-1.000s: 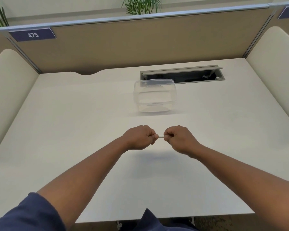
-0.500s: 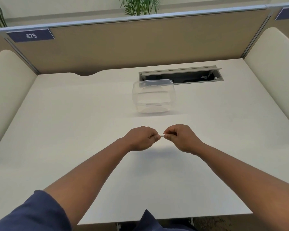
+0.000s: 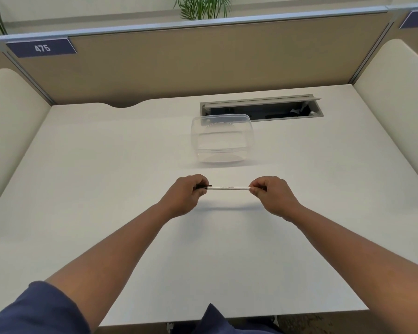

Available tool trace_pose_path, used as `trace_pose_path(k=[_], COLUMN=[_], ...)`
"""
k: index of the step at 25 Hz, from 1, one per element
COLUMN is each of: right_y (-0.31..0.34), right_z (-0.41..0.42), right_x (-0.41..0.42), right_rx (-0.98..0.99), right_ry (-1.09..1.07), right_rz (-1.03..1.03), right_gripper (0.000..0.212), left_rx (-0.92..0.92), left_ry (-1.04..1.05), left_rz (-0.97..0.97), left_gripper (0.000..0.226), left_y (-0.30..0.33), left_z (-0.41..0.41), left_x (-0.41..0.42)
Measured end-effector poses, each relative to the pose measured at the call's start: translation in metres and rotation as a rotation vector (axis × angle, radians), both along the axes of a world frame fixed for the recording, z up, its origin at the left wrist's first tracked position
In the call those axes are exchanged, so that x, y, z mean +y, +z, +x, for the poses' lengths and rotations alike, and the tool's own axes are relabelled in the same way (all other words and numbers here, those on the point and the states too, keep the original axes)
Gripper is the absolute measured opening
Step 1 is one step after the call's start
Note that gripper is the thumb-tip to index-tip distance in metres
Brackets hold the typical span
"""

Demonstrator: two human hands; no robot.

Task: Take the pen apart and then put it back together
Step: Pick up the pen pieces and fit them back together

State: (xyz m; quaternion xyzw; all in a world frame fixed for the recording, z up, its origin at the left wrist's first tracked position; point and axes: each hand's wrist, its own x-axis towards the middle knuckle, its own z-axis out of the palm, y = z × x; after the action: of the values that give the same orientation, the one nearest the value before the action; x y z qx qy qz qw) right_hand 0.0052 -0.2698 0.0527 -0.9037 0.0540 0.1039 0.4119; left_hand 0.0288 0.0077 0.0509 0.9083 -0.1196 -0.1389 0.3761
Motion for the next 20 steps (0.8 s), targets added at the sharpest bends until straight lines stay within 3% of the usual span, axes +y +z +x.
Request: trace_pose_path(k=[7, 20], right_y=[-0.022, -0.064], right_z=[0.000, 0.024], right_x=[0.000, 0.002], right_rx=[-0.127, -0.106], right_ry=[0.147, 0.226], right_rz=[-0.116, -0.248], right_gripper=[0.012, 0.013], left_rx=[-0.063, -0.095], left_ry=[0.053, 0.033], left_rz=[0.009, 0.123], left_gripper=[0.018, 0.028], left_y=[-0.034, -0.067], left_z=[-0.003, 0.007], left_x=[-0.004, -0.011])
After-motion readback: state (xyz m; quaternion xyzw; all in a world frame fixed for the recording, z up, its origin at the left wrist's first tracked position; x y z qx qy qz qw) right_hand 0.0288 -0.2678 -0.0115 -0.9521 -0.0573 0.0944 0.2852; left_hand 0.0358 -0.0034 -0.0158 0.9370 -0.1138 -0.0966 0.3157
